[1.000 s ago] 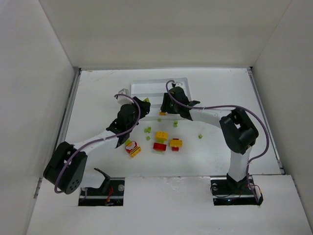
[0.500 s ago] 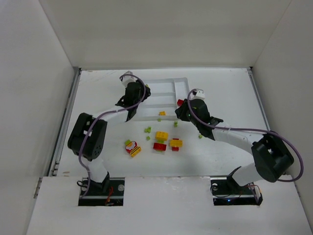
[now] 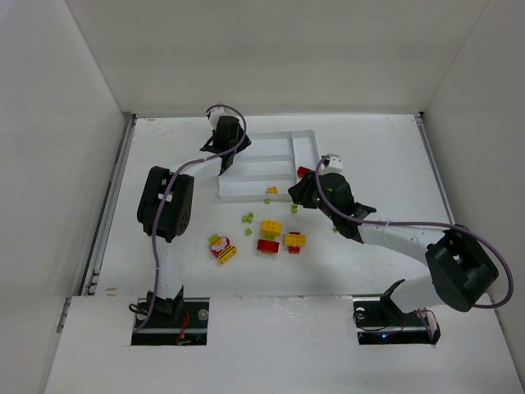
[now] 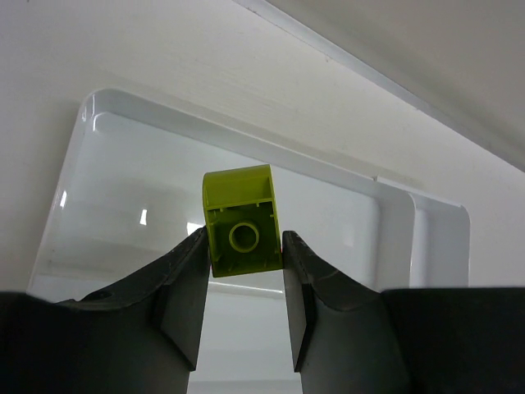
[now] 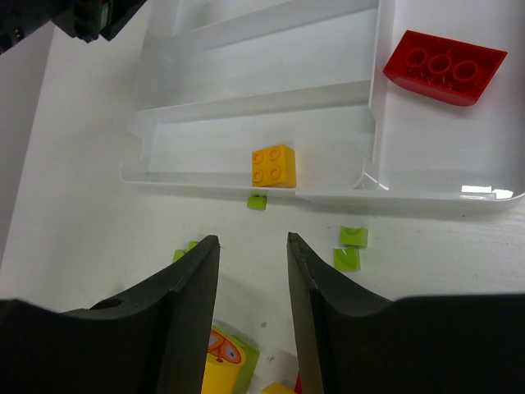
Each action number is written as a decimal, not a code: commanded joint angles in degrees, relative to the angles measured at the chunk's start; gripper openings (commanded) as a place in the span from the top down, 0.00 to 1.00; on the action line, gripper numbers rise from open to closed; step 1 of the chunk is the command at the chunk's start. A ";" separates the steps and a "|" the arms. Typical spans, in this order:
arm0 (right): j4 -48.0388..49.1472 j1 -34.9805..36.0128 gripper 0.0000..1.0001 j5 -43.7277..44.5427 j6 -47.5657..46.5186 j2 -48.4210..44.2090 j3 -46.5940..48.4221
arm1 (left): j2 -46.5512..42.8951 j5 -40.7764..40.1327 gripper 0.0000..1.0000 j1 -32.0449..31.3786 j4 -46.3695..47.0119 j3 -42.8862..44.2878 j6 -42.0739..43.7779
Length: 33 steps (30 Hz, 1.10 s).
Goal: Sort the legos into containers by color
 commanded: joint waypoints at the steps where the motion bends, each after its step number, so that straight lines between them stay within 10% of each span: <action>1: 4.27 0.37 0.54 -0.74 0.30 -1.26 -0.36 | 1.79 -0.74 0.77 -0.07 -4.31 5.04 3.19; 22: 4.36 0.37 0.38 -0.74 -3.04 0.24 0.25 | -2.50 -4.53 0.48 -1.48 -6.34 4.36 8.03; 28: 3.05 2.03 0.71 -3.29 -6.64 -1.43 0.78 | -15.06 -3.48 0.71 -2.45 -0.99 -9.95 5.40; 33: -0.29 6.86 0.79 -3.03 -10.77 -2.22 2.27 | -27.45 -0.75 0.86 -5.17 3.32 -24.80 3.29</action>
